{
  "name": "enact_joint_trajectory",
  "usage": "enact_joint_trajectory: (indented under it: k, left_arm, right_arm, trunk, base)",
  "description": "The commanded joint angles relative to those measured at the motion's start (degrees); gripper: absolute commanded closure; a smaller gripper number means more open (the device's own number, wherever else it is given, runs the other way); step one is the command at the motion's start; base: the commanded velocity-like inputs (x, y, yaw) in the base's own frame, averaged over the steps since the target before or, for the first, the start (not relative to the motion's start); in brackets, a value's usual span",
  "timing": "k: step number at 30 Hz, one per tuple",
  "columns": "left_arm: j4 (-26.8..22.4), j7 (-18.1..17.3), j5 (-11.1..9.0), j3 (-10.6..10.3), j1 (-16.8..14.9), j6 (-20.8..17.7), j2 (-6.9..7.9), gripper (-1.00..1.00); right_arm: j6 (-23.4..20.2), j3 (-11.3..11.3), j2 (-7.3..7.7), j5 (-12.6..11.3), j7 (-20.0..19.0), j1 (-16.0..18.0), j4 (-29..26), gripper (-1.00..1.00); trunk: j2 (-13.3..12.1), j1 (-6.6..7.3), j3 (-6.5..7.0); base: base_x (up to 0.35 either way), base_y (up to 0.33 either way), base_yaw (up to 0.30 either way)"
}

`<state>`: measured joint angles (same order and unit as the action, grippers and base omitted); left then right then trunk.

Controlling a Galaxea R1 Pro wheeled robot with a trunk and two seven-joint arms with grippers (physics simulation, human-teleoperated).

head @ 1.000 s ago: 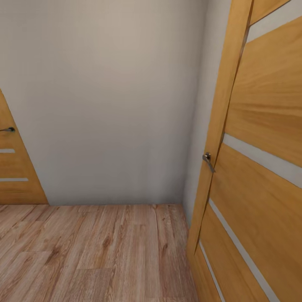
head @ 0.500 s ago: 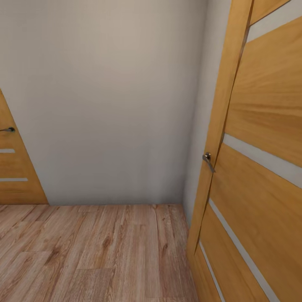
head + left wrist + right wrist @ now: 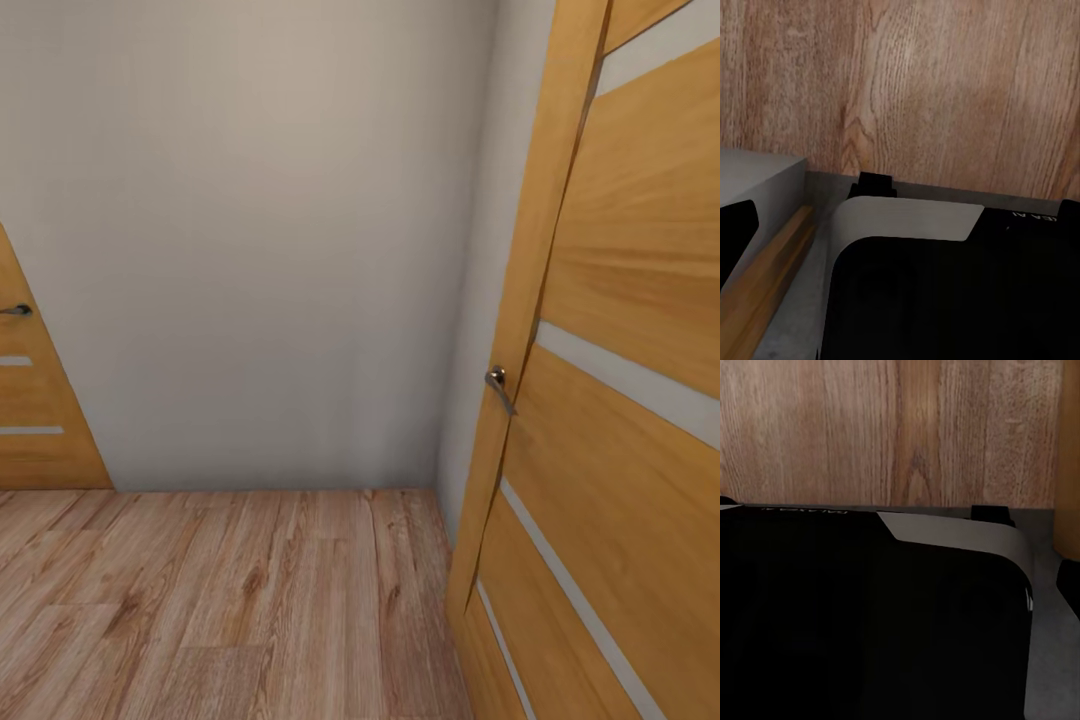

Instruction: Move the two storage containers from the living room to the garage. In the garage, place one container on the floor and stack the other container on top of it (either order is fine).

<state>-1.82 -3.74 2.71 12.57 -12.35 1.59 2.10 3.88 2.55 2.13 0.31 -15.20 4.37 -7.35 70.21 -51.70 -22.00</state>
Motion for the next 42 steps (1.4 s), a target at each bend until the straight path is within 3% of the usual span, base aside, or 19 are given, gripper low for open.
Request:
enact_joint_trajectory:
  k: [1, 21, 42]
  left_arm:
    - [0.06, -0.21, 0.28, 0.44, -0.04, 0.17, 0.01, -1.0]
    - [0.06, -0.21, 0.28, 0.44, -0.04, 0.17, 0.01, -1.0]
    - [0.06, -0.21, 0.28, 0.44, -0.04, 0.17, 0.01, -1.0]
  right_arm:
    - [0.16, 0.27, 0.0, 0.04, -0.27, 0.04, 0.06, -1.0]
    - [0.16, 0.27, 0.0, 0.04, -0.27, 0.05, 0.06, -1.0]
    - [0.16, 0.27, 0.0, 0.04, -0.27, 0.04, 0.05, -1.0]
  trunk:
    - [0.03, 0.0, -0.06]
    - [0.03, 0.0, -0.06]
    - [0.03, 0.0, -0.06]
  base:
    - [0.015, 0.0, 0.0]
    - [0.007, 0.0, 0.0]
    - [0.099, 0.0, 0.0]
